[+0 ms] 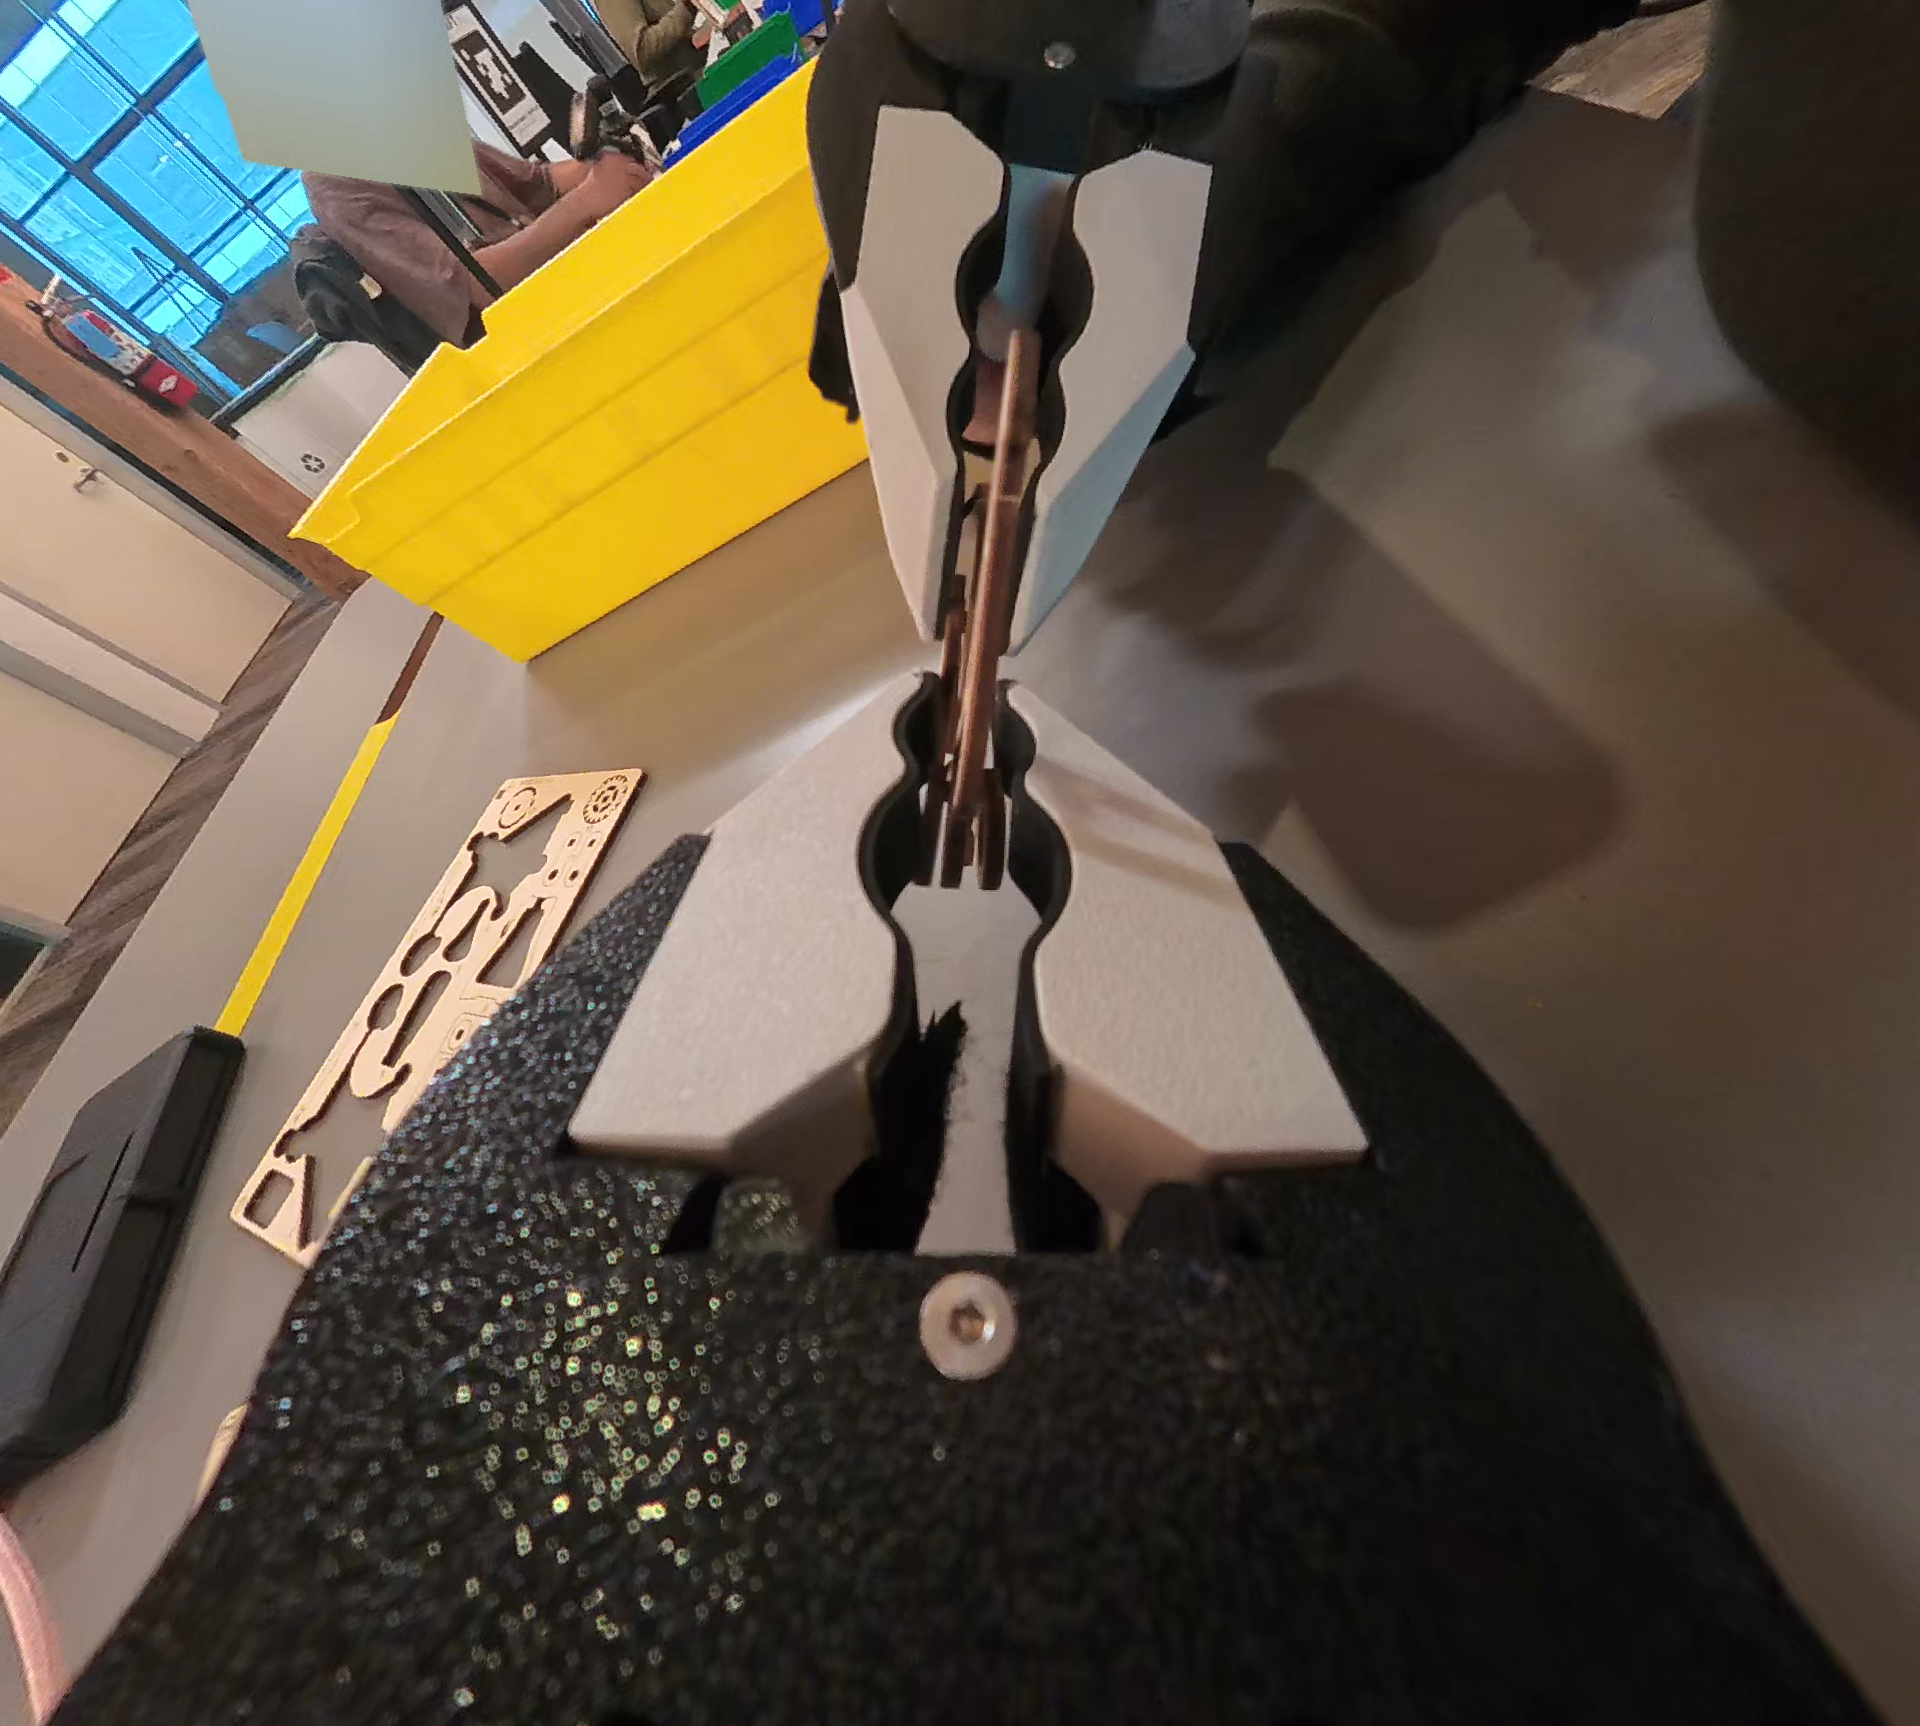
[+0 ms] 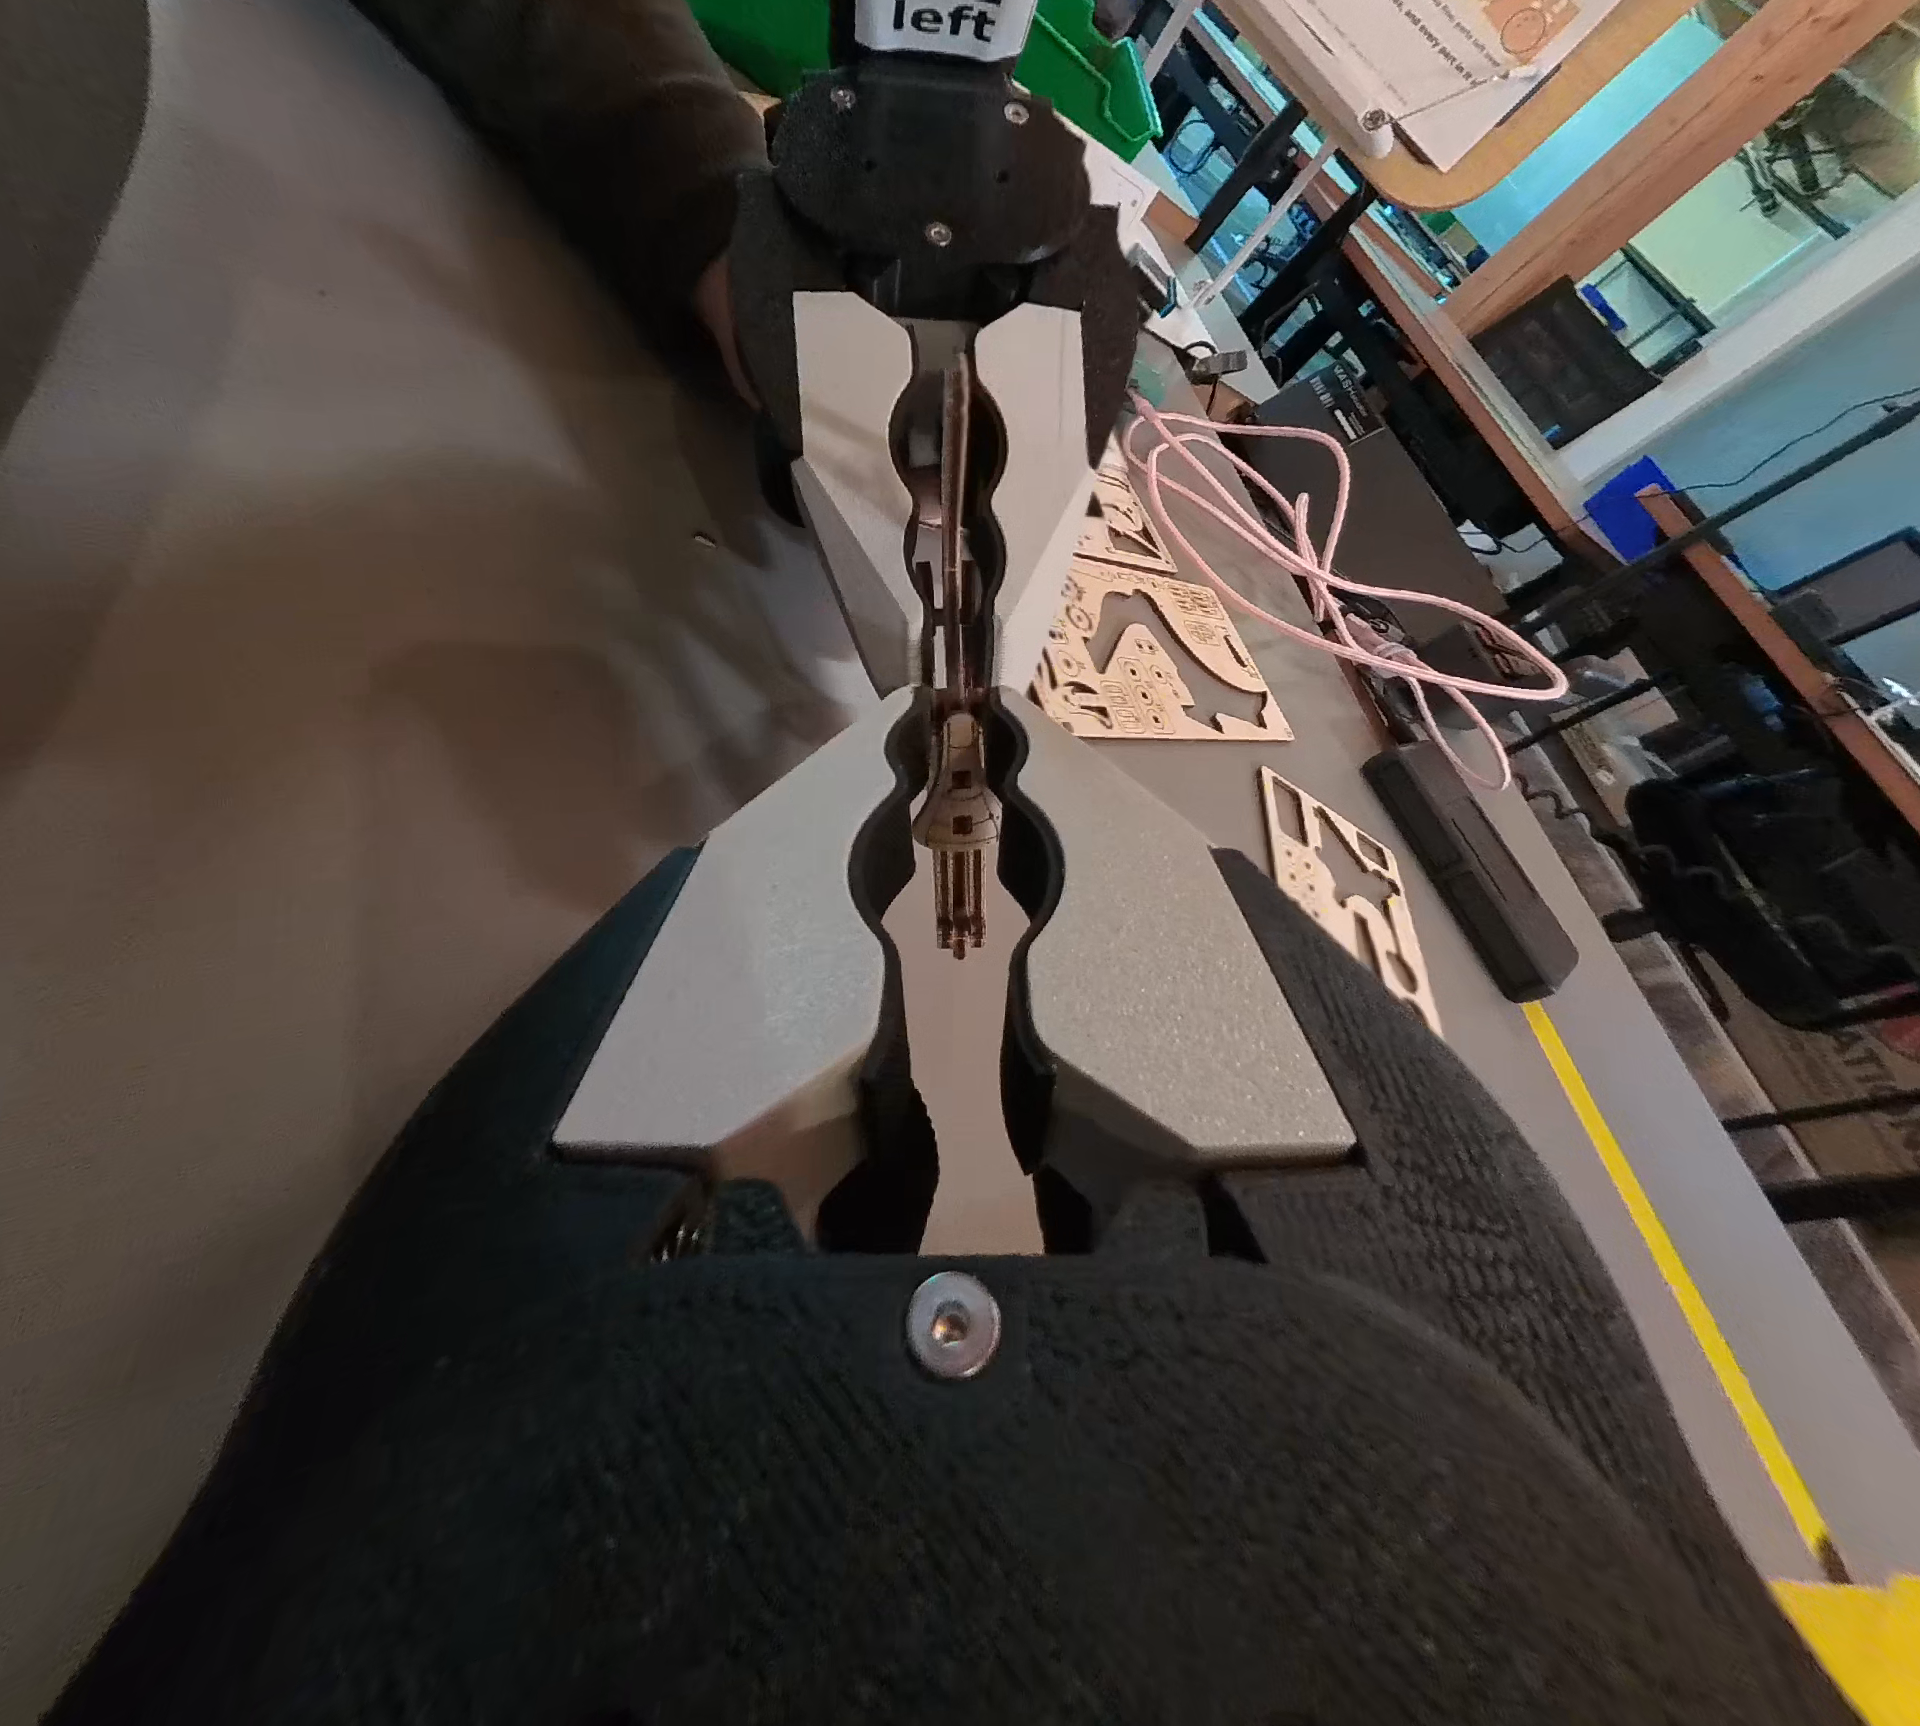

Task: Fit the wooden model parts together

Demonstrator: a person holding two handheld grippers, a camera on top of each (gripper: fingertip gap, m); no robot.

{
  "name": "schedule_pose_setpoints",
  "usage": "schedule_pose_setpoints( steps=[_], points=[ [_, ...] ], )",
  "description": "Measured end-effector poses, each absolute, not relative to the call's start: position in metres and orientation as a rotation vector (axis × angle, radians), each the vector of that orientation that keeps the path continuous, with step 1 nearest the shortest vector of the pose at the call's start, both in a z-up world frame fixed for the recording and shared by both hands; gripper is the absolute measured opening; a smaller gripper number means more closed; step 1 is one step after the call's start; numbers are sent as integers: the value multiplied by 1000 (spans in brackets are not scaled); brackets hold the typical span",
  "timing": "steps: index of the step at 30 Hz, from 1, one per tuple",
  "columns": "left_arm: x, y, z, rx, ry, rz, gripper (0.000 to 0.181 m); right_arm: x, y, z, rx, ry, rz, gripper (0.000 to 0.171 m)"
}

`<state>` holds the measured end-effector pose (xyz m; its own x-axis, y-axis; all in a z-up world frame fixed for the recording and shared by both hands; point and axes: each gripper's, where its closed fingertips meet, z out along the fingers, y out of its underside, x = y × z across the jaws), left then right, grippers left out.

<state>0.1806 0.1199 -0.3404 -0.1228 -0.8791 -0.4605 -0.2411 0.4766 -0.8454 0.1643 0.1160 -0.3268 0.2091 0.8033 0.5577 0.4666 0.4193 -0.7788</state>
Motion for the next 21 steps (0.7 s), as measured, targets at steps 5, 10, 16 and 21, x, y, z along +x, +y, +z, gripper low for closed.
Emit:
schedule_pose_setpoints(
  steps=[5, 10, 16, 21],
  points=[
    [178, 117, -334, -964, 1605, -760, 29, 166, 113, -323, -1213, -1403, 417, 7],
    [166, 126, -328, -952, 1575, -747, 39, 174, 114, -318, -1230, -1354, 502, 7],
    [165, 121, -331, -922, 1607, -747, 21, 173, 110, -319, -1198, -1389, 472, 7],
    [166, 118, -334, -903, 1629, -720, 9, 174, 110, -320, -1197, -1392, 466, 7]
  ],
)
